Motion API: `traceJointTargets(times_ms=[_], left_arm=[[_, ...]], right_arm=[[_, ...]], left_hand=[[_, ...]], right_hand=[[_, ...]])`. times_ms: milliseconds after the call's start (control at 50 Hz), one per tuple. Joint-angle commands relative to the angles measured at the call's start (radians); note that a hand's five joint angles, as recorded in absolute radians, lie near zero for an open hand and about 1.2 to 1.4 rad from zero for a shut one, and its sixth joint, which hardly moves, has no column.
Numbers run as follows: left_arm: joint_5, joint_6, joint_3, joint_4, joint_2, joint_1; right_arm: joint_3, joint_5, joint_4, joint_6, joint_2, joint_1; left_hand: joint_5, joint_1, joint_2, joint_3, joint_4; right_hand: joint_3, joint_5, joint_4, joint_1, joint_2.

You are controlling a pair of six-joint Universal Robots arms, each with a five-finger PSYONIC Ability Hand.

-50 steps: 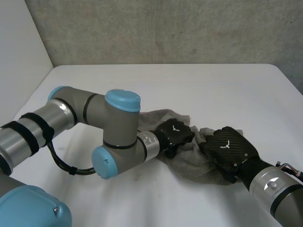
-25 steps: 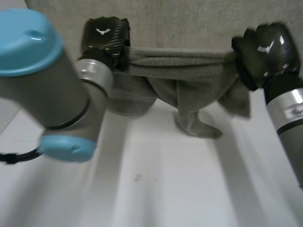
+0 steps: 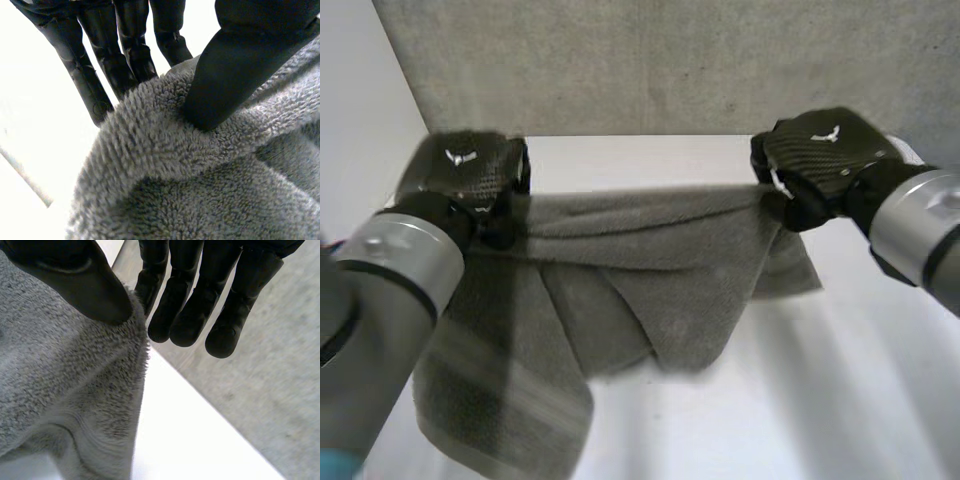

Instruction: Fold the towel.

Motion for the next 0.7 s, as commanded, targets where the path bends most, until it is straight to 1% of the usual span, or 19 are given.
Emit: traceJointTargets(times_ms=[20,40,80,100,120,140,160,180,200,220,240,300,340,480,580,620,640,680,700], left_arm=[[0.022,0.000,0.137,0.006,-0.207,0.059],[0.025,-0.001,0.200,0.013,-0.243,0.057],[0.024,-0.006,0.274,0.020,-0.273,0.057],[0.024,-0.006,0.274,0.020,-0.274,0.057],[0.022,-0.015,0.341,0.029,-0.290,0.057],[0.019,-0.038,0.395,0.045,-0.294,0.057],[0.019,-0.038,0.395,0.045,-0.294,0.057],[0.016,-0.076,0.436,0.066,-0.294,0.059],[0.012,-0.125,0.455,0.095,-0.284,0.059],[0.011,-0.125,0.455,0.095,-0.284,0.059],[0.013,-0.183,0.458,0.123,-0.272,0.057],[0.008,-0.242,0.449,0.151,-0.249,0.056],[-0.010,-0.328,0.364,0.180,-0.191,0.056],[-0.053,-0.349,0.125,0.232,-0.114,0.051],[-0.051,-0.349,-0.074,0.275,-0.105,0.052],[-0.047,-0.349,-0.185,0.292,-0.114,0.052],[-0.047,-0.349,-0.186,0.292,-0.114,0.052],[-0.045,-0.349,-0.235,0.292,-0.119,0.051],[-0.042,-0.349,-0.276,0.292,-0.123,0.046]], right_arm=[[-0.144,-0.002,-0.111,-0.002,0.217,0.025],[-0.144,-0.002,-0.111,-0.002,0.218,0.025],[-0.213,0.009,-0.268,-0.005,0.281,0.051],[-0.213,0.009,-0.269,-0.005,0.281,0.051],[-0.233,0.029,-0.360,-0.003,0.290,0.051],[-0.233,0.029,-0.361,-0.003,0.290,0.051],[-0.238,0.050,-0.457,0.001,0.288,0.053],[-0.242,0.075,-0.546,0.001,0.284,0.059],[-0.242,0.075,-0.547,0.001,0.284,0.059],[-0.238,0.092,-0.617,0.006,0.276,0.065],[-0.226,0.103,-0.678,0.017,0.266,0.070],[-0.184,0.103,-0.709,0.061,0.227,0.083],[-0.155,0.098,-0.714,0.078,0.203,0.083],[-0.034,0.084,-0.696,0.089,0.150,0.080],[0.049,0.086,-0.570,0.007,0.161,0.080],[0.093,0.098,-0.423,-0.086,0.189,0.080],[0.094,0.098,-0.423,-0.086,0.189,0.080],[0.147,0.101,-0.288,-0.161,0.232,0.079],[0.147,0.101,-0.288,-0.161,0.232,0.079]], left_hand=[[0.218,0.219,0.178,0.181,0.179],[0.218,0.219,0.178,0.181,0.179],[0.218,0.219,0.178,0.181,0.179],[0.218,0.219,0.178,0.181,0.179],[0.218,0.219,0.178,0.181,0.179],[0.218,0.219,0.178,0.181,0.179],[0.218,0.219,0.178,0.181,0.179],[0.218,0.219,0.178,0.181,0.179],[0.218,0.219,0.178,0.181,0.179],[0.218,0.219,0.178,0.181,0.179],[0.218,0.219,0.178,0.181,0.179],[0.218,0.219,0.178,0.181,0.179],[0.218,0.219,0.178,0.181,0.179],[0.218,0.219,0.178,0.181,0.179],[0.218,0.219,0.178,0.181,0.179],[0.218,0.219,0.178,0.181,0.179],[0.218,0.219,0.178,0.181,0.179],[0.218,0.219,0.178,0.181,0.179],[0.218,0.219,0.178,0.181,0.179]], right_hand=[[0.071,0.031,0.051,0.068,0.058],[0.071,0.031,0.051,0.068,0.058],[0.071,0.031,0.051,0.068,0.058],[0.071,0.031,0.051,0.068,0.058],[0.071,0.031,0.051,0.068,0.058],[0.071,0.031,0.051,0.068,0.058],[0.071,0.031,0.051,0.068,0.058],[0.071,0.031,0.051,0.068,0.058],[0.071,0.031,0.051,0.068,0.058],[0.071,0.031,0.051,0.068,0.058],[0.071,0.031,0.051,0.068,0.058],[0.071,0.031,0.051,0.068,0.058],[0.071,0.031,0.051,0.068,0.058],[0.071,0.031,0.051,0.068,0.058],[0.071,0.031,0.051,0.068,0.058],[0.071,0.031,0.051,0.068,0.058],[0.071,0.031,0.051,0.068,0.058],[0.071,0.031,0.051,0.068,0.058],[0.071,0.031,0.051,0.068,0.058]])
